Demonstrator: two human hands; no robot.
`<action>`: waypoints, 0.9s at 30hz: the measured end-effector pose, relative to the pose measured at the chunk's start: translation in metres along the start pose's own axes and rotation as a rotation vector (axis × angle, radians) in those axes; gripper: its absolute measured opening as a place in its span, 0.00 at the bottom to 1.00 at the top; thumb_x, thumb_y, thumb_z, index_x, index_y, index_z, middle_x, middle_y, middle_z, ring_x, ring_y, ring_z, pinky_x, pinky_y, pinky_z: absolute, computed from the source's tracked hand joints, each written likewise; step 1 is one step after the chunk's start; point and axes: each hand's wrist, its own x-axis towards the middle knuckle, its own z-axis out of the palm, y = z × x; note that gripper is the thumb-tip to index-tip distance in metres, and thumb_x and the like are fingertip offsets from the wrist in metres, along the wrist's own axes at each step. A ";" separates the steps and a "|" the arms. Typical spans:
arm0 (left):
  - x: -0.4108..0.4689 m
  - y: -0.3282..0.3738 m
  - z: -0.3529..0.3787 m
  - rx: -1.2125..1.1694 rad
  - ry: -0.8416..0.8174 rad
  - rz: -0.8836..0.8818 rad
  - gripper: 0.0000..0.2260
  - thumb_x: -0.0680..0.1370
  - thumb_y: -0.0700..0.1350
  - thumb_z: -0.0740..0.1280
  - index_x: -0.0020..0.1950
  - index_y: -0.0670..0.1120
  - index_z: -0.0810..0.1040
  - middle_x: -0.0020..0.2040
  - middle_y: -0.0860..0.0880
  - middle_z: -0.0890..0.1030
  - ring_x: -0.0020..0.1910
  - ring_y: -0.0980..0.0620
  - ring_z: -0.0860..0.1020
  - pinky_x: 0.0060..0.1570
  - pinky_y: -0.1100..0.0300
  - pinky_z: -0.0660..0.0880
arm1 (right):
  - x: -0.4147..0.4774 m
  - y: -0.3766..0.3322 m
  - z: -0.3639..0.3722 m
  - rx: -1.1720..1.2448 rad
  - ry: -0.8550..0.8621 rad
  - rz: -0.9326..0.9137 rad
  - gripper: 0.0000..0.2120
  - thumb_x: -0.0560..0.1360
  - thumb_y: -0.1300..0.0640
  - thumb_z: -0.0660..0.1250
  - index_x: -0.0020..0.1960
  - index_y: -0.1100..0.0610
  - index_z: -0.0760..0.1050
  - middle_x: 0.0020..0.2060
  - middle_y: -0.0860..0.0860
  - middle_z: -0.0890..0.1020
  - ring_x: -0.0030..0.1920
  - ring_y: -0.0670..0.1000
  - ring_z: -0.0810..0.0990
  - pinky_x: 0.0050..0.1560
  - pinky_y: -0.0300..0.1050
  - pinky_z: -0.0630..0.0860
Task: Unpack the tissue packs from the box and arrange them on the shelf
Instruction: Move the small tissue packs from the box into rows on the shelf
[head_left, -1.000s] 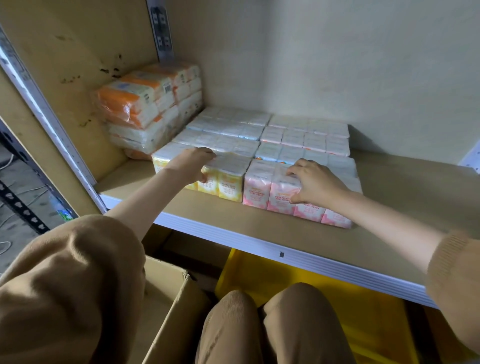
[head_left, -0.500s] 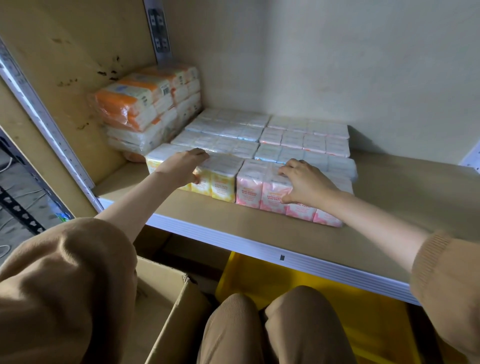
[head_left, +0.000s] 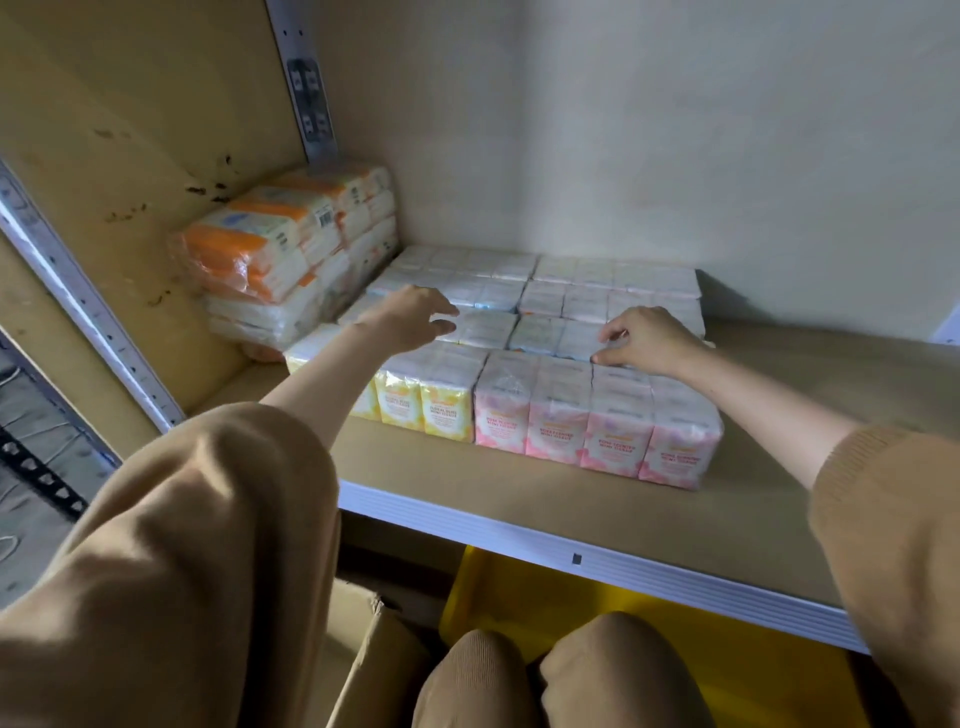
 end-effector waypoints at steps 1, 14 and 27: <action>0.005 -0.001 0.005 -0.007 -0.014 -0.009 0.16 0.79 0.47 0.64 0.67 0.45 0.75 0.69 0.46 0.73 0.67 0.45 0.72 0.67 0.55 0.66 | 0.000 0.001 0.002 0.014 0.008 0.002 0.21 0.71 0.56 0.71 0.61 0.63 0.76 0.60 0.60 0.79 0.60 0.57 0.77 0.63 0.48 0.73; 0.022 -0.013 0.020 -0.039 0.031 -0.070 0.15 0.76 0.47 0.68 0.61 0.45 0.80 0.65 0.46 0.78 0.66 0.46 0.72 0.65 0.57 0.67 | 0.008 -0.001 0.012 0.110 0.095 0.031 0.18 0.69 0.58 0.73 0.58 0.62 0.79 0.59 0.58 0.81 0.60 0.56 0.77 0.52 0.38 0.68; 0.014 -0.025 0.019 -0.023 0.035 -0.050 0.15 0.79 0.44 0.65 0.65 0.44 0.76 0.69 0.46 0.74 0.69 0.46 0.70 0.67 0.57 0.64 | 0.018 -0.016 0.024 0.083 0.108 0.007 0.17 0.71 0.59 0.70 0.57 0.66 0.78 0.61 0.59 0.79 0.63 0.59 0.75 0.61 0.46 0.72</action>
